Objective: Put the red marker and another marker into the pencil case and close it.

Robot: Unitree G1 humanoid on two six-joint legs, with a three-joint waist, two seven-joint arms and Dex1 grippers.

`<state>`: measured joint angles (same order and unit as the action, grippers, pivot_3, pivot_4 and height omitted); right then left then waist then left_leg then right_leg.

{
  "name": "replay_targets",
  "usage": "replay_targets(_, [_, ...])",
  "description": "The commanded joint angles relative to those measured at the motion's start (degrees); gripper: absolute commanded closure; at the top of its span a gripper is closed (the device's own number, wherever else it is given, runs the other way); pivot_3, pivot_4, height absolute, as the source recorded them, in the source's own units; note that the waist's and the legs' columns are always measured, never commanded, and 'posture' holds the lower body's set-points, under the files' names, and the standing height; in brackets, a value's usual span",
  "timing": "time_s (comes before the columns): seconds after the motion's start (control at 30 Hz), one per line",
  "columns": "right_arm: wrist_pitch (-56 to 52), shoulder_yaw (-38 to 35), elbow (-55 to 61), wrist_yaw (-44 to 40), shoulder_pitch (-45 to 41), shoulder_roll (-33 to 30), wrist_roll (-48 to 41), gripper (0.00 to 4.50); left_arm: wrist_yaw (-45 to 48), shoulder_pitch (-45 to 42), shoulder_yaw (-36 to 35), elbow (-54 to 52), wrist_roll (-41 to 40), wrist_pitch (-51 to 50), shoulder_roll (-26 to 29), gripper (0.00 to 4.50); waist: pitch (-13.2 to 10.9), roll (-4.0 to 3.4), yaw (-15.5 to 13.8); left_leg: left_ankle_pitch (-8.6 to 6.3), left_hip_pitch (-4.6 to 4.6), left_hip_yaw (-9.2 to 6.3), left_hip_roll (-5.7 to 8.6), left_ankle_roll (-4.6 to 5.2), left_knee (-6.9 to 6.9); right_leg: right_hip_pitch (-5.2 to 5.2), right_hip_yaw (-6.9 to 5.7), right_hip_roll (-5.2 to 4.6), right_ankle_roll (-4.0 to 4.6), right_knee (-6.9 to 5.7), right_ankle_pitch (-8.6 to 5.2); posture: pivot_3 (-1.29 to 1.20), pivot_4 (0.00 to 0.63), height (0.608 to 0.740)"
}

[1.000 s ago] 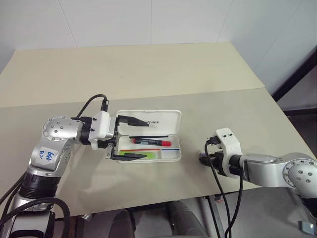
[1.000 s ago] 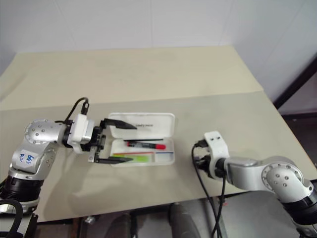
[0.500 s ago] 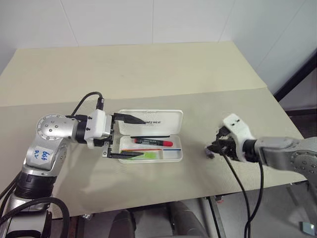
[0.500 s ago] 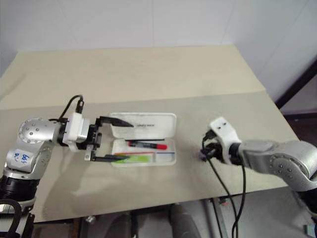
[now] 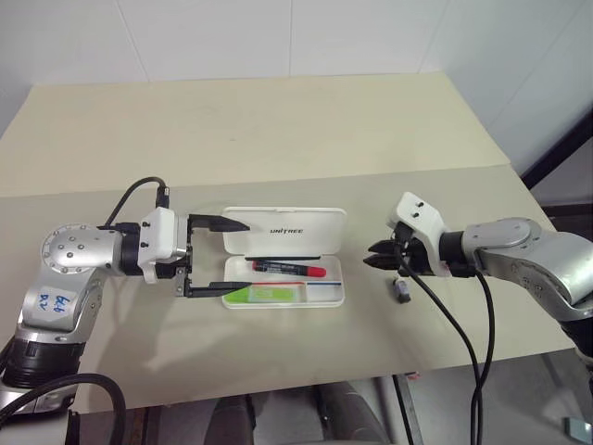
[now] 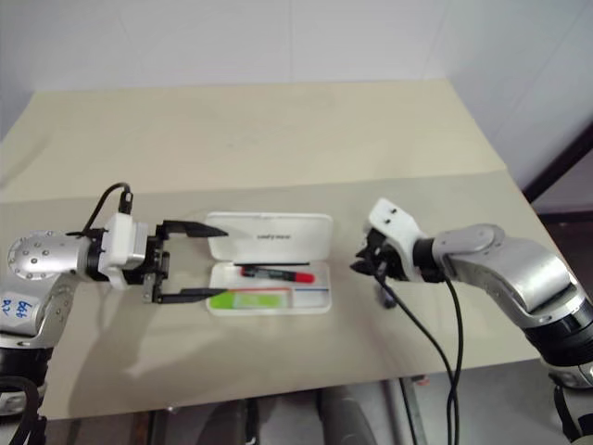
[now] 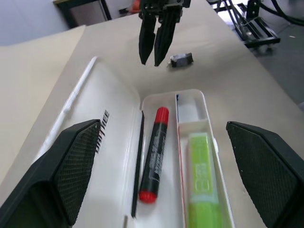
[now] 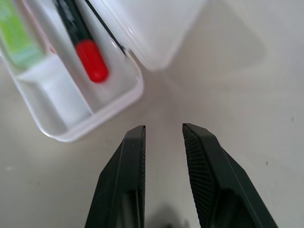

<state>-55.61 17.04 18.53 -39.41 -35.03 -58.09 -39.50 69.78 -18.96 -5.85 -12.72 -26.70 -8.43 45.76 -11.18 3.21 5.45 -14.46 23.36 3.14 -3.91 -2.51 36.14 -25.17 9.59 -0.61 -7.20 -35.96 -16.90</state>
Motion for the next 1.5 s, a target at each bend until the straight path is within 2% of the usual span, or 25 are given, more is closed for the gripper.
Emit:
replay_targets(0.03, [-2.6, -3.88, 1.79, -1.63, 1.56, -1.73, 0.74, 2.33, -1.0, 0.83, -1.17, -3.2, -1.08, -0.35, 0.43, 0.0, 0.0, -0.01, -0.46, 0.0, 0.0, 0.0, 0.0, 0.0, 0.0, -0.01, 0.0, 0.0, -0.01, -0.01, 0.0, 0.0, 0.15, 0.74])
replay_targets(0.23, [-13.58, -13.51, 2.91, 3.41, 3.16, -0.03, -2.2, 0.17, -0.61, 0.18, 0.34, -1.88, -0.55, 0.36, -0.46, 0.0, -0.02, -0.03, -0.62, 0.0, -0.01, 0.02, 0.02, -0.01, 0.09, 0.02, 0.02, 0.0, 0.02, -0.02, -0.01, 0.0, 0.15, 0.74])
replay_targets(0.27, [-15.41, -14.9, 3.21, 4.28, 3.23, 0.17, -2.43, 0.02, -0.53, 0.2, 0.39, -1.8, -0.59, 0.41, -0.52, 0.0, -0.02, -0.03, -0.57, 0.0, -0.01, 0.03, 0.02, -0.01, 0.12, 0.02, 0.03, 0.0, 0.03, -0.02, -0.01, 0.0, 0.15, 0.74])
replay_targets(0.37, [-21.2, -18.14, 4.04, 6.27, 2.81, 1.23, -3.48, 0.02, -0.36, 0.17, 0.59, -1.52, -0.53, 0.62, -0.63, 0.0, -0.02, -0.03, -0.53, 0.01, -0.02, 0.03, 0.02, -0.02, 0.12, 0.03, 0.04, 0.0, 0.04, -0.03, -0.01, 0.0, 0.15, 0.74])
replay_targets(0.5, [-34.17, -21.77, 4.67, 11.26, 2.42, 4.34, -3.33, 0.02, 0.07, -0.52, 1.54, -0.75, -0.42, 0.91, -1.29, 0.0, -0.01, -0.03, -0.6, 0.01, -0.03, 0.03, 0.02, -0.02, 0.11, 0.02, 0.05, 0.01, 0.02, -0.05, 0.0, 0.0, 0.15, 0.74])
replay_targets(0.57, [-36.65, -23.09, 4.75, 13.4, 3.61, 5.89, -3.84, 0.02, 0.17, -0.98, 1.96, -0.34, -0.35, 1.07, -1.5, 0.0, -0.01, -0.03, -0.63, 0.01, -0.02, 0.03, 0.03, -0.03, 0.11, 0.03, 0.04, 0.01, 0.02, -0.05, 0.0, 0.0, 0.15, 0.74])
replay_targets(0.73, [-36.89, -26.7, 3.92, 21.07, 6.55, 9.95, -9.92, 0.02, 0.62, -1.75, 2.2, 0.13, -0.44, 1.06, -1.45, 0.0, 0.0, -0.02, -0.51, 0.01, -0.01, 0.03, 0.06, -0.02, 0.09, 0.03, 0.05, 0.01, -0.15, -0.03, 0.09, 0.0, 0.15, 0.74])
replay_targets(1.13, [-36.89, -28.46, 5.0, 38.29, 13.79, 13.0, -23.4, 0.02, 1.21, -2.08, 1.57, -0.48, -0.7, 0.45, -0.67, 0.0, 0.05, 0.06, -0.53, 0.01, -0.05, -0.02, 0.06, -0.02, 0.1, 0.15, 0.04, 0.01, -0.19, -0.02, 0.12, 0.0, 0.15, 0.74])
replay_targets(1.23, [-36.89, -28.66, 4.99, 41.59, 14.37, 14.34, -25.5, 0.68, 1.3, -2.2, 1.43, -0.55, -0.76, 0.38, -0.4, 0.0, 0.11, 0.16, -0.57, 0.01, -0.09, -0.08, 0.06, -0.02, 0.12, 0.24, 0.01, 0.02, -0.2, -0.01, 0.12, 0.0, 0.15, 0.74])
replay_targets(1.33, [-36.89, -28.56, 4.9, 43.92, 14.21, 15.05, -27.2, 1.64, 1.25, -2.44, 1.52, -0.44, -0.76, 0.52, -0.23, 0.0, 0.12, 0.18, -0.51, 0.01, -0.13, -0.1, 0.06, -0.02, 0.13, 0.34, 0.01, 0.02, -0.15, 0.04, 0.09, 0.0, 0.15, 0.74])
replay_targets(1.5, [-36.89, -27.53, 4.77, 45.58, 13.36, 14.24, -28.91, 3.47, 1.29, -2.96, 1.72, 0.08, -0.56, 0.91, -0.33, 0.0, 0.13, 0.18, -0.48, 0.01, -0.16, -0.12, 0.06, -0.01, 0.13, 0.38, 0.01, 0.02, -0.15, 0.05, 0.09, 0.0, 0.15, 0.74])
